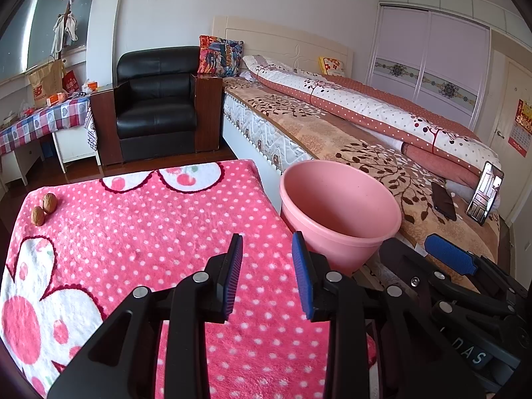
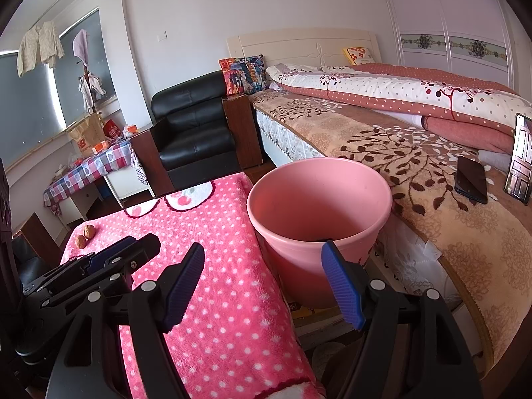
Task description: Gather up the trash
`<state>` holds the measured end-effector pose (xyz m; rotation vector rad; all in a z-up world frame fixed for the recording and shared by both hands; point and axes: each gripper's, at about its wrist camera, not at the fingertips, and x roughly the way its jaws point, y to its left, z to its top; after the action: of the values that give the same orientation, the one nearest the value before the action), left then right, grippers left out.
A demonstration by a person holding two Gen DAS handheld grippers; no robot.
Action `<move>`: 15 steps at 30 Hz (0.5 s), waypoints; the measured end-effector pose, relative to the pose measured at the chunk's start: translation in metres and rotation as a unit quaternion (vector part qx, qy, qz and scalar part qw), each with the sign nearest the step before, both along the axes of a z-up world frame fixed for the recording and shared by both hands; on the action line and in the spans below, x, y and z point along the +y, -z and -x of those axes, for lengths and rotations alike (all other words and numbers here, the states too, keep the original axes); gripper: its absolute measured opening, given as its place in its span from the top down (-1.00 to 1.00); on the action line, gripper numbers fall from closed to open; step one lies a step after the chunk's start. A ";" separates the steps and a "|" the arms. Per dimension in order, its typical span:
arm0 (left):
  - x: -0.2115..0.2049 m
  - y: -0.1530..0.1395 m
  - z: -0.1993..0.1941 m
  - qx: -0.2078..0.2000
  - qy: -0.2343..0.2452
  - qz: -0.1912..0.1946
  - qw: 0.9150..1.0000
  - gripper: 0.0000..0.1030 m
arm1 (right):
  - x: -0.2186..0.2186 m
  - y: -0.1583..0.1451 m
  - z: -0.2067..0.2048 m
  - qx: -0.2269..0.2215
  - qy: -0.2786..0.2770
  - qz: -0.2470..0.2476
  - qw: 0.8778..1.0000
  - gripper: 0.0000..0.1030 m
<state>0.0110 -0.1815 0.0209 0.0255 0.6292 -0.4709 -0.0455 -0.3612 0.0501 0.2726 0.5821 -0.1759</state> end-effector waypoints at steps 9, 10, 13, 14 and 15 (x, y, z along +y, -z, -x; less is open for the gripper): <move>0.001 0.003 -0.001 0.002 -0.001 0.000 1.000 0.40 | 0.000 0.000 -0.001 0.000 0.000 0.000 1.000 -0.39; 0.001 0.004 -0.001 0.002 -0.002 0.000 1.000 0.40 | 0.000 0.000 -0.001 0.001 0.000 0.000 1.000 -0.39; 0.001 0.005 -0.002 0.005 -0.002 0.001 1.000 0.40 | 0.001 0.000 -0.001 0.001 0.000 0.000 1.000 -0.39; 0.001 0.006 -0.001 0.005 -0.002 0.001 1.000 0.40 | 0.001 0.000 -0.001 0.001 0.000 0.000 1.000 -0.39; 0.001 0.005 -0.002 0.005 -0.002 0.001 1.000 0.40 | 0.001 0.000 -0.001 0.001 0.000 0.000 1.000 -0.39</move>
<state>0.0129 -0.1802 0.0160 0.0192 0.6386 -0.4685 -0.0445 -0.3605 0.0503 0.2722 0.5836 -0.1762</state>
